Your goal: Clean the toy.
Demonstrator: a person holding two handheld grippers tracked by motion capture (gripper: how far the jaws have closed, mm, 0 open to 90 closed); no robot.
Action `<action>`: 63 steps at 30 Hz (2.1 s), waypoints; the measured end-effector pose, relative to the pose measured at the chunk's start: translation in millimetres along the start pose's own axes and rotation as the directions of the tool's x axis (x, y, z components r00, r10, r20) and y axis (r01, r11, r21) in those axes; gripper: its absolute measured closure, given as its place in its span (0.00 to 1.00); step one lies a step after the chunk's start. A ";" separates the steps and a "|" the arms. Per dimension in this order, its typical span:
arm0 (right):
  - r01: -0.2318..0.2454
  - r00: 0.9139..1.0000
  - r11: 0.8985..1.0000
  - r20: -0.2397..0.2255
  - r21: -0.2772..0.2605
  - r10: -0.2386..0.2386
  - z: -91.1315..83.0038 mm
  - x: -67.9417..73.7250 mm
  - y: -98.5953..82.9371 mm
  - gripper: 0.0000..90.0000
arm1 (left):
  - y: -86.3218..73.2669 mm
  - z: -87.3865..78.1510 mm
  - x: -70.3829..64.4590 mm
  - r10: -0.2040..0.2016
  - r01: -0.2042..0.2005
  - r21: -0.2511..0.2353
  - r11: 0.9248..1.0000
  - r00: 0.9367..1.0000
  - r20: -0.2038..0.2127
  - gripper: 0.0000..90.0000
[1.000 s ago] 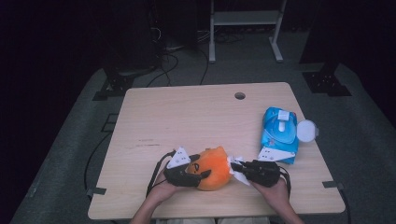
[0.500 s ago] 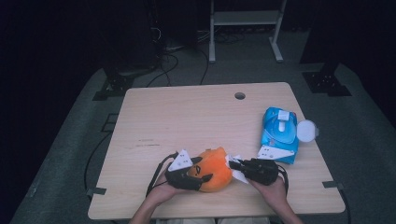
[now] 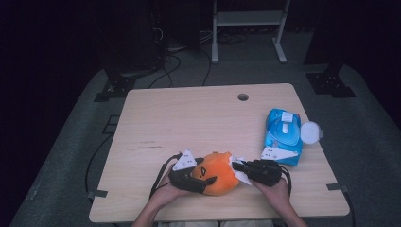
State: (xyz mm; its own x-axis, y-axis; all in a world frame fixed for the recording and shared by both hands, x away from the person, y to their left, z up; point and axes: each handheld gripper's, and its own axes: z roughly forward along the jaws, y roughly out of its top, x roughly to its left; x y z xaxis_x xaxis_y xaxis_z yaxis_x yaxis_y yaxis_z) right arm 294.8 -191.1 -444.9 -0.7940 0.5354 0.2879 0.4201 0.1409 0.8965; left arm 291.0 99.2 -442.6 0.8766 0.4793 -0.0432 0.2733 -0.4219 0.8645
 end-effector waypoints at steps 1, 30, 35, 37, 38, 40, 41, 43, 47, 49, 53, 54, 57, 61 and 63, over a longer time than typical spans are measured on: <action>0.004 1.000 1.000 -0.009 -0.003 -0.004 1.0 1.9 1.3 0.92 | 1.2 -0.1 -2.8 0.019 -0.019 0.010 1.000 1.000 0.002 0.24; 0.018 0.995 0.999 0.096 0.031 -0.021 -2.9 -2.3 -2.8 0.92 | 0.9 0.4 -16.4 0.120 -0.120 0.030 0.992 0.993 0.013 0.29; 0.066 0.997 0.998 -0.027 -0.003 -0.066 3.1 23.6 8.3 0.92 | 2.6 2.4 -21.8 0.149 -0.149 0.043 0.988 0.989 -0.008 0.28; 0.105 0.994 0.994 -0.028 0.012 -0.104 5.5 31.4 10.2 0.92 | 3.2 2.5 -23.6 0.156 -0.155 0.046 0.987 0.988 -0.014 0.28; 0.111 0.994 0.994 -0.018 0.013 -0.111 4.8 30.3 10.7 0.92 | 2.8 2.6 -23.7 0.155 -0.154 0.040 0.987 0.988 -0.012 0.28; 0.079 0.997 0.997 0.027 0.005 -0.079 0.8 18.8 9.9 0.92 | 2.5 2.4 -24.2 0.159 -0.158 0.040 0.987 0.987 -0.010 0.28; 0.062 0.996 0.998 0.058 0.014 -0.063 -1.6 11.1 8.2 0.92 | 2.6 2.6 -24.6 0.158 -0.157 0.039 0.987 0.987 -0.011 0.28; -0.001 0.998 1.000 0.064 0.012 0.000 -5.1 -1.7 2.5 0.92 | 3.1 3.8 -25.2 0.157 -0.156 0.034 0.987 0.988 -0.011 0.28; 0.025 1.000 1.000 0.010 0.007 -0.026 0.1 13.6 5.4 0.92 | 4.2 5.6 -26.1 0.156 -0.155 0.035 0.987 0.988 -0.012 0.27; 0.068 0.995 0.998 -0.077 0.003 -0.068 6.8 32.6 10.8 0.92 | 4.7 5.6 -27.1 0.162 -0.161 0.039 0.986 0.987 -0.015 0.27; 0.123 0.989 0.992 -0.082 0.015 -0.121 8.5 41.5 14.6 0.91 | 5.6 6.9 -30.2 0.174 -0.174 0.039 0.984 0.984 -0.019 0.27; 0.123 0.989 0.992 -0.082 0.015 -0.121 8.5 41.5 14.6 0.91 | 5.6 6.9 -30.2 0.174 -0.174 0.039 0.984 0.984 -0.019 0.27; 0.107 0.994 0.994 -0.015 0.030 -0.107 3.2 27.5 13.2 0.83 | 5.3 7.4 -30.8 0.175 -0.174 0.033 0.984 0.984 -0.018 0.27; 0.117 0.992 0.992 0.034 0.043 -0.118 2.6 22.8 13.4 0.74 | 6.3 8.2 -30.5 0.175 -0.175 0.037 0.984 0.984 -0.017 0.27; 0.120 0.992 0.992 0.041 0.050 -0.122 4.0 22.5 12.8 0.74 | 7.3 8.7 -31.4 0.183 -0.183 0.046 0.982 0.983 -0.015 0.27</action>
State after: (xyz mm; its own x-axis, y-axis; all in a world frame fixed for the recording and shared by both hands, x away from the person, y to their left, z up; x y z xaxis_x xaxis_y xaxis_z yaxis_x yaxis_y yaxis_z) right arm 284.0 -173.9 -428.3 -0.8208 0.5476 0.1628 0.3437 0.2457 0.9064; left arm 269.0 74.4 -439.3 0.9056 0.4057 0.1238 0.1265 -0.5371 0.8340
